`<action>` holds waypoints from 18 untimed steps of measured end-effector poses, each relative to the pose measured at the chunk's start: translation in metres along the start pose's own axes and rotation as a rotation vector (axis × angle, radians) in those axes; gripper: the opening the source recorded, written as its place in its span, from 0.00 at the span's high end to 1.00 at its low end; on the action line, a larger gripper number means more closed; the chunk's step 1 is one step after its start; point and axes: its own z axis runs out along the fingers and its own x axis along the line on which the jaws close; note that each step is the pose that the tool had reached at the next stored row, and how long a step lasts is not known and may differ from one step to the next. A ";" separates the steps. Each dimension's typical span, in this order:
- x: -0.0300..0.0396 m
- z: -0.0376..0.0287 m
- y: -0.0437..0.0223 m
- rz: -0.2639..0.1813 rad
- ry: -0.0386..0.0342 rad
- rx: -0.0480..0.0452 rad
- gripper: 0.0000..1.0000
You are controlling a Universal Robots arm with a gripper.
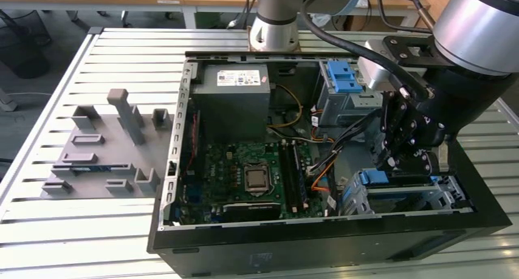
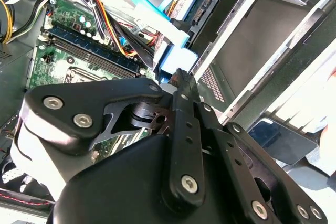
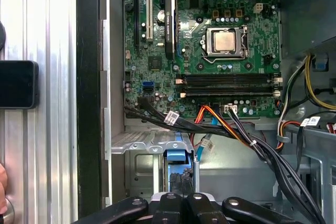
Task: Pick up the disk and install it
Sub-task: 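Insert the first disk wire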
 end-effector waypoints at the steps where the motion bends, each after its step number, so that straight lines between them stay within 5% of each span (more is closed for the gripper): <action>1: 0.0000 0.0000 0.0000 0.000 0.0000 0.0000 0.89; 8: 0.0000 0.0001 -0.0004 0.000 0.0000 0.0000 0.89; 13: -0.0003 -0.0001 -0.0085 0.000 0.0001 0.0000 0.89; 18: -0.0003 -0.0028 -0.0091 0.000 0.0003 0.0000 0.89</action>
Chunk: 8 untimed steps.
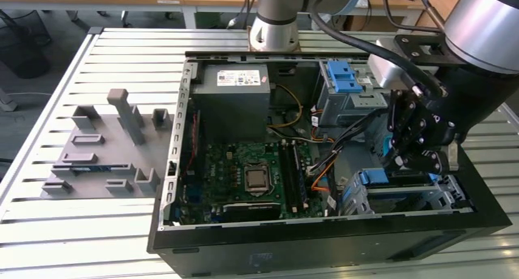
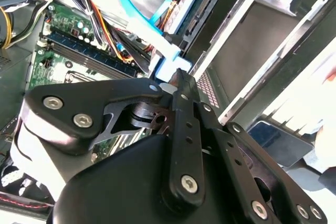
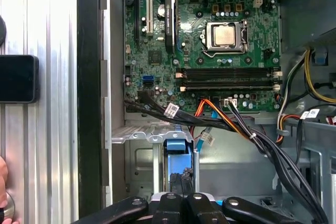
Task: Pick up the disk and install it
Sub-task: 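Insert the first disk wire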
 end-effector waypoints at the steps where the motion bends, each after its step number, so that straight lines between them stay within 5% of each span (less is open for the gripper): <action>1: 0.0000 -0.0017 0.0000 0.000 -0.0002 0.0000 0.89; 8: 0.0002 -0.0088 0.0002 0.000 -0.0004 0.0000 0.89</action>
